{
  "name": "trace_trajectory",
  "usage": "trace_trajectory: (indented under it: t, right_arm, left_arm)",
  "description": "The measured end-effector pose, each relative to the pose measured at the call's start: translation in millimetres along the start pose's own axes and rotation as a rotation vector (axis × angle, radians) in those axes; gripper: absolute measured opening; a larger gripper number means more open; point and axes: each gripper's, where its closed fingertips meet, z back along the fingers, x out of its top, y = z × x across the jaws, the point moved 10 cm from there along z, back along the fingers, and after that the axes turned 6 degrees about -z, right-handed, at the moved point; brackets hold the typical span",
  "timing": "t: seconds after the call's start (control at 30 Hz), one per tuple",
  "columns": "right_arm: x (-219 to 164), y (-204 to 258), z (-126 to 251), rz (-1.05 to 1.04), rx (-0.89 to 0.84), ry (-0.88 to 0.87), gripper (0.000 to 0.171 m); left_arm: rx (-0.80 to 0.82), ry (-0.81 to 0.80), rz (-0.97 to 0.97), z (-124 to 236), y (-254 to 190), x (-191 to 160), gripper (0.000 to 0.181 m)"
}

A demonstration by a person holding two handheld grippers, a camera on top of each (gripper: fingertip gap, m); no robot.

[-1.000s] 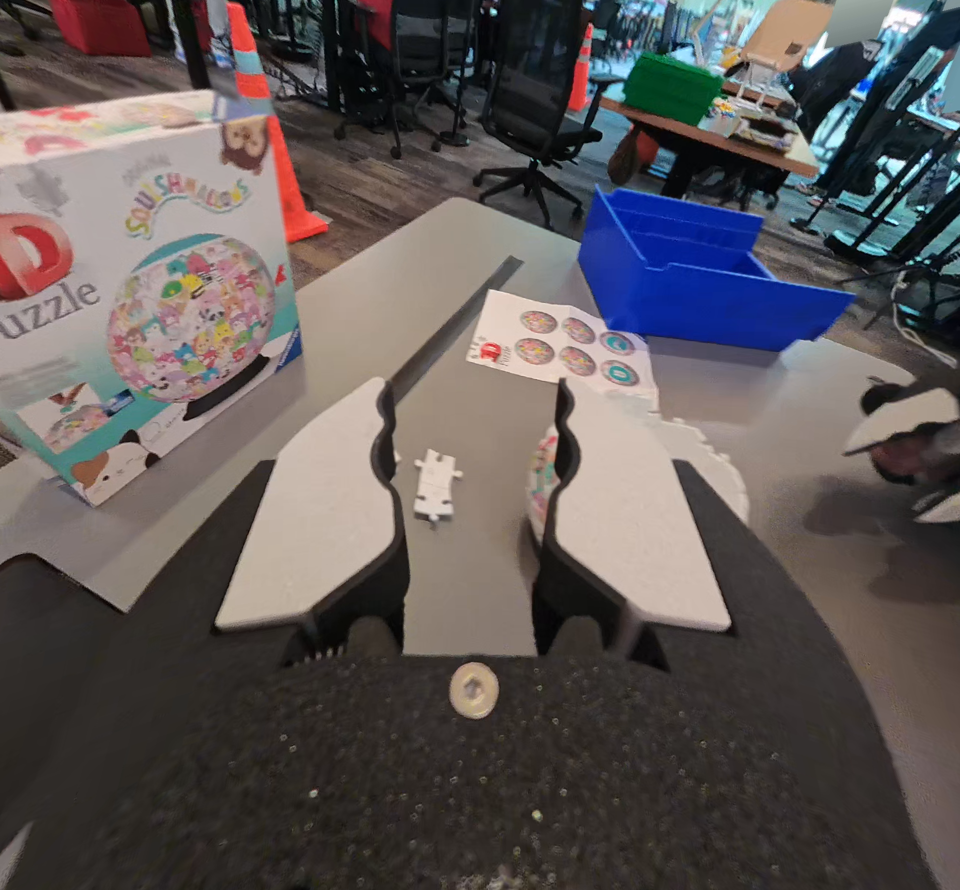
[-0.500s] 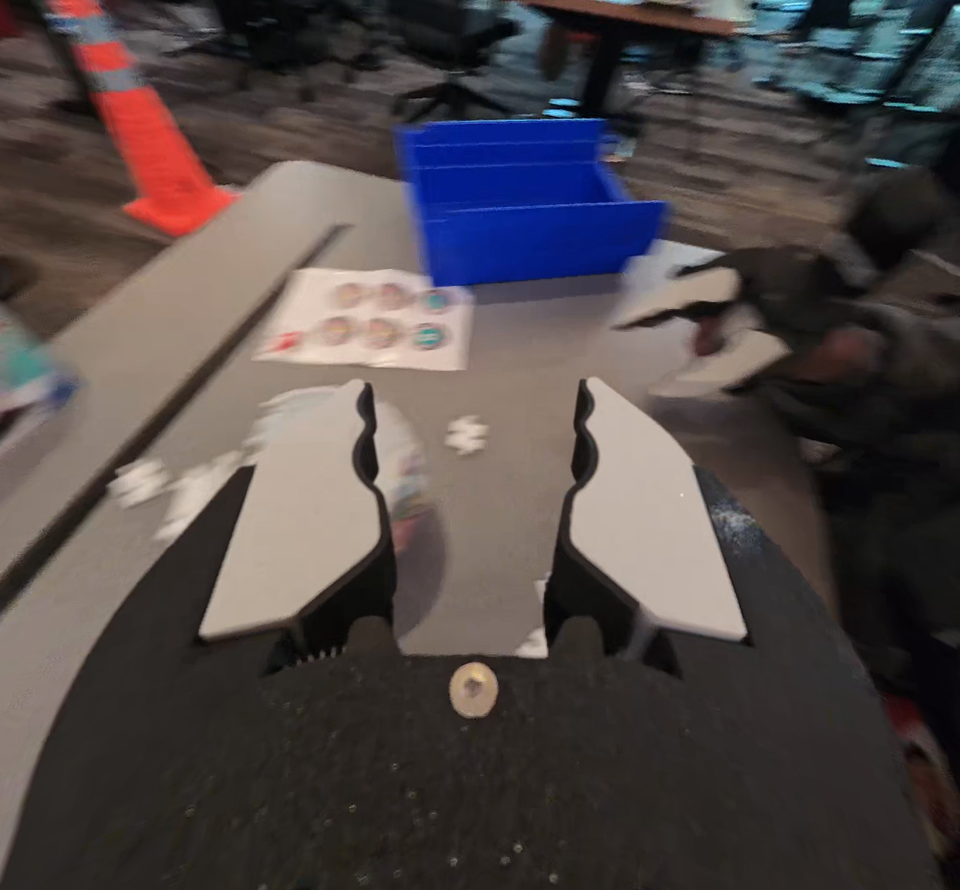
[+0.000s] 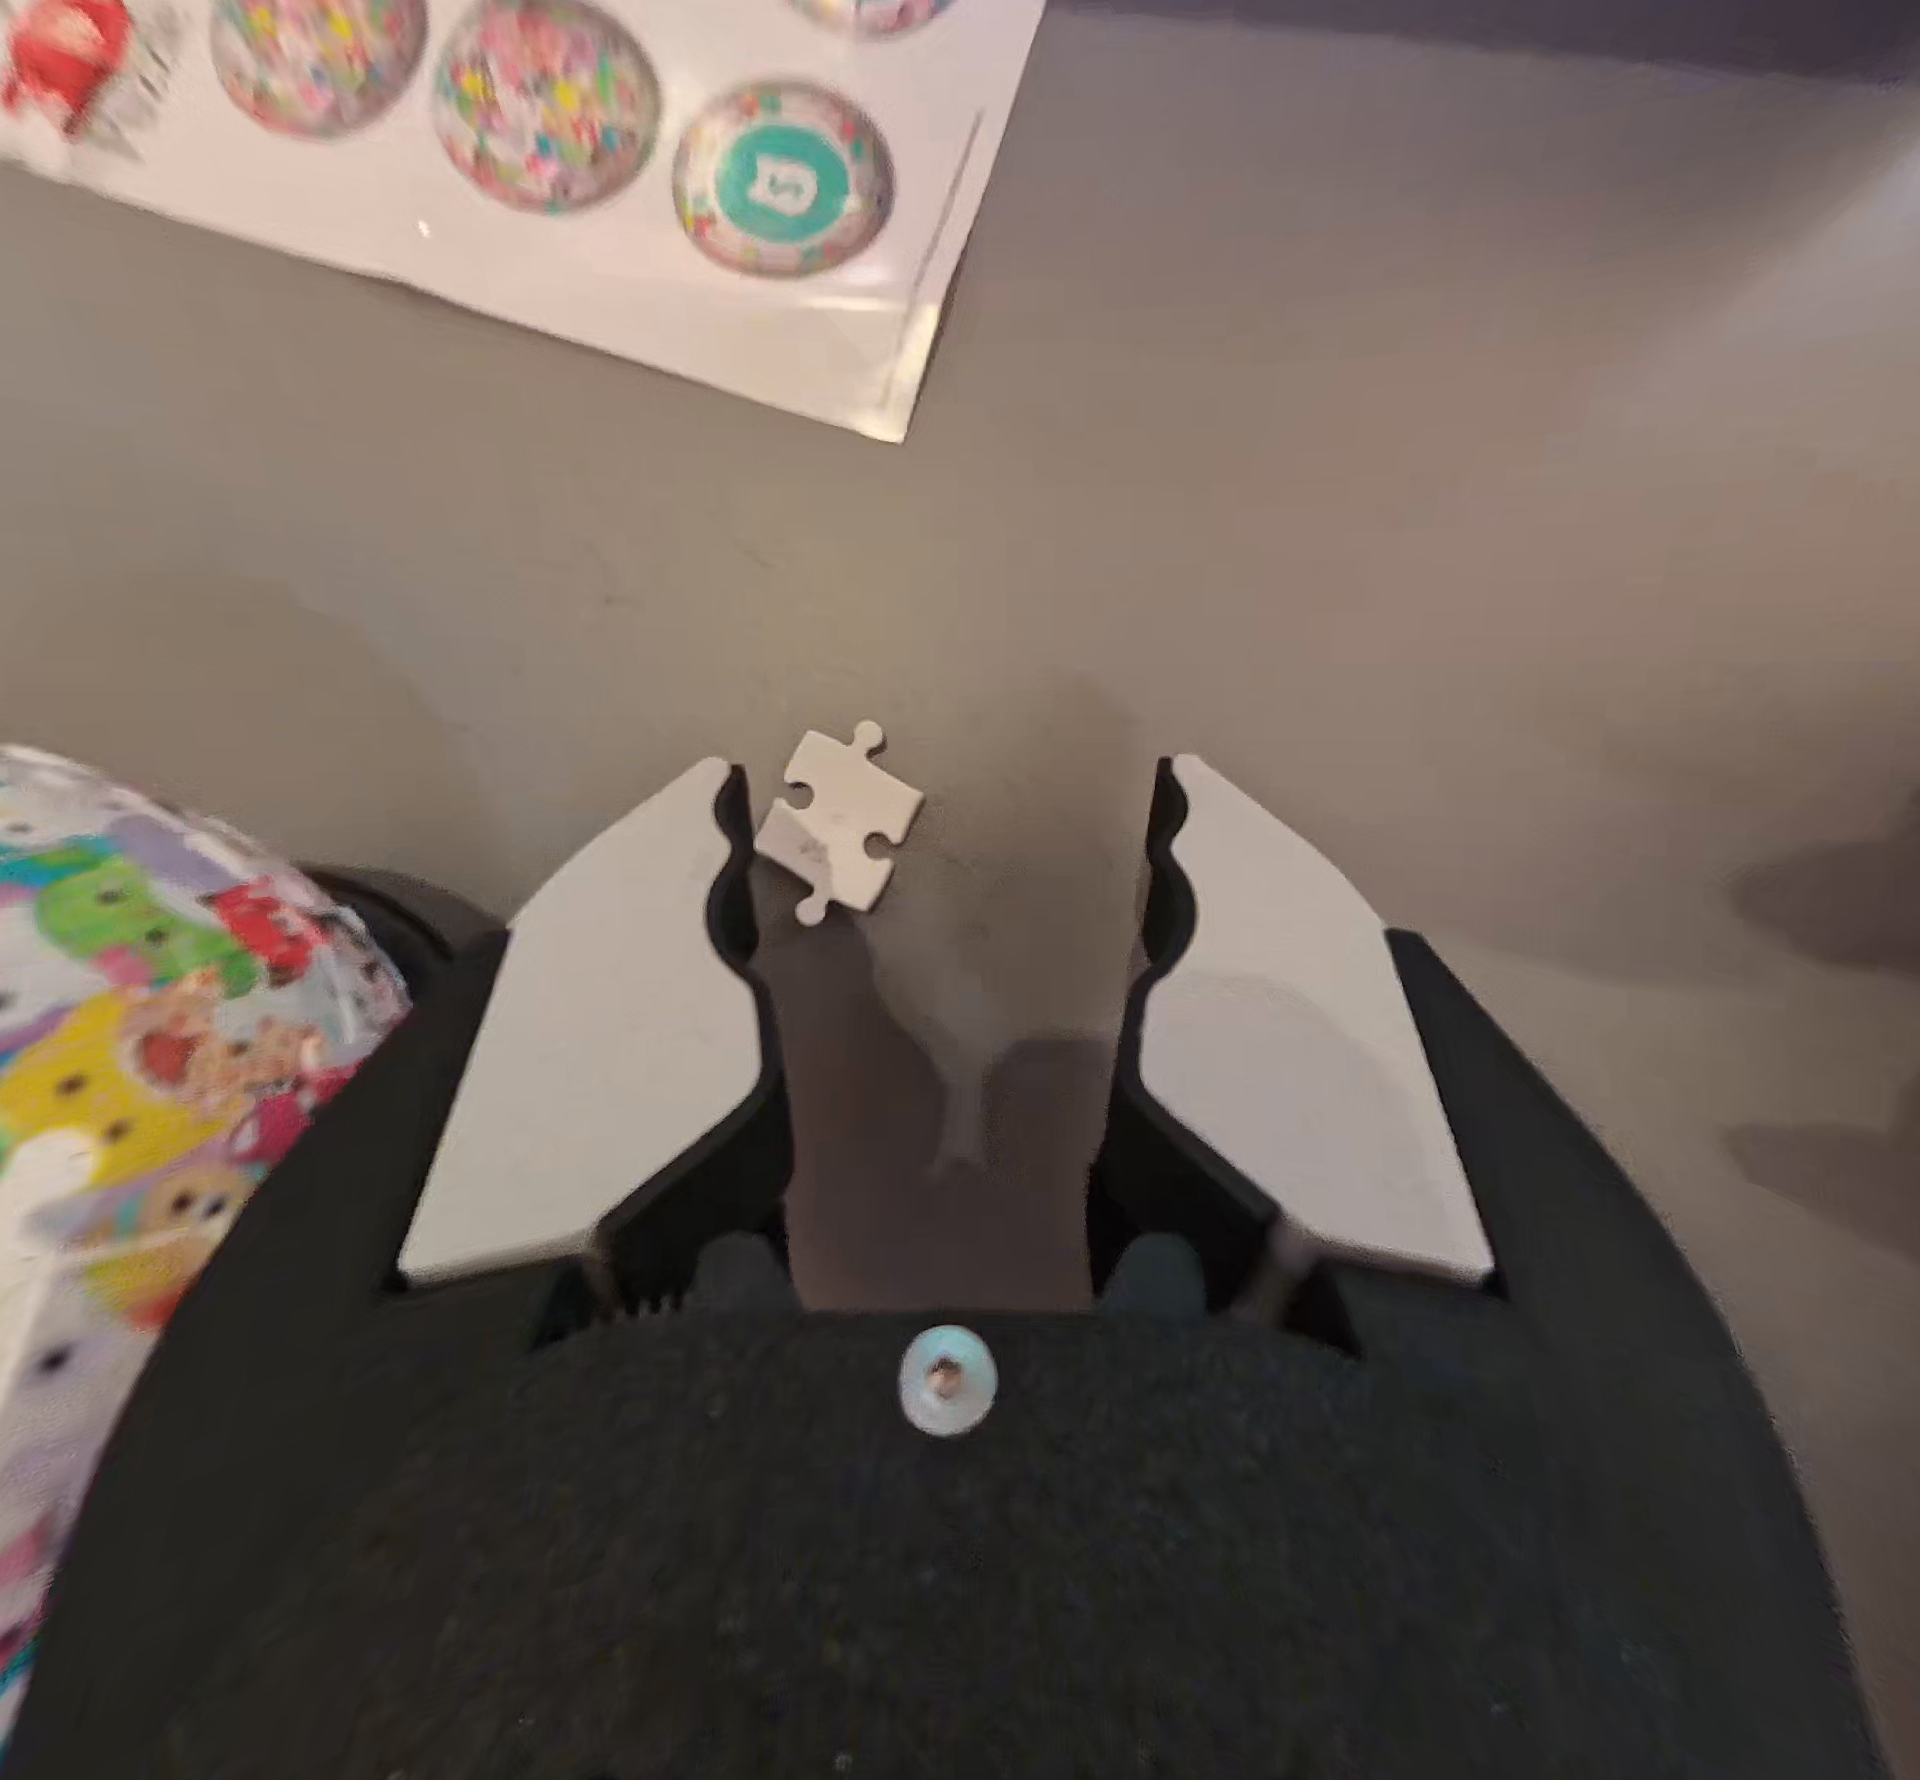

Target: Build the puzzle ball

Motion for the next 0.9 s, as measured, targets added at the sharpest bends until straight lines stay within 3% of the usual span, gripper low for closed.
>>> trace_trajectory:
  t: [0.2,0.33,0.4,0.53,0.73,0.8,0.9]
  right_arm:
    - [-0.4,-2.4,0.9,-0.031,0.019,-0.003,0.047]
    - [-1.1,-2.8,0.5,-0.041,0.033,0.001,0.047]
    - [-2.4,-2.3,-1.0,-0.045,0.042,0.014,0.047]
    - [-5.9,0.3,-5.0,-0.029,0.059,0.058,0.047]
    - [-18.6,8.9,-19.4,-0.03,0.169,0.2,0.044]
    - [-12.3,14.8,-20.6,-0.091,0.276,0.158,0.041]
    - [4.9,12.8,-11.6,-0.332,0.363,-0.008,0.015]
  left_arm:
    - [0.064,0.11,0.104,-13.9,9.3,-3.8,0.069]
    - [0.071,0.117,0.094,-8.8,7.0,-8.9,0.051]
    - [0.045,0.092,0.082,-6.1,0.7,-12.5,0.028]
    - [-0.006,0.038,0.072,2.3,-11.8,-24.8,0.028]
    - [-0.142,-0.233,0.097,53.5,-43.4,-38.6,0.028]
    - [-0.196,-0.349,0.086,77.0,-57.3,-41.6,0.028]
    - [-0.155,-0.509,0.06,108.4,-75.5,-55.3,0.028]
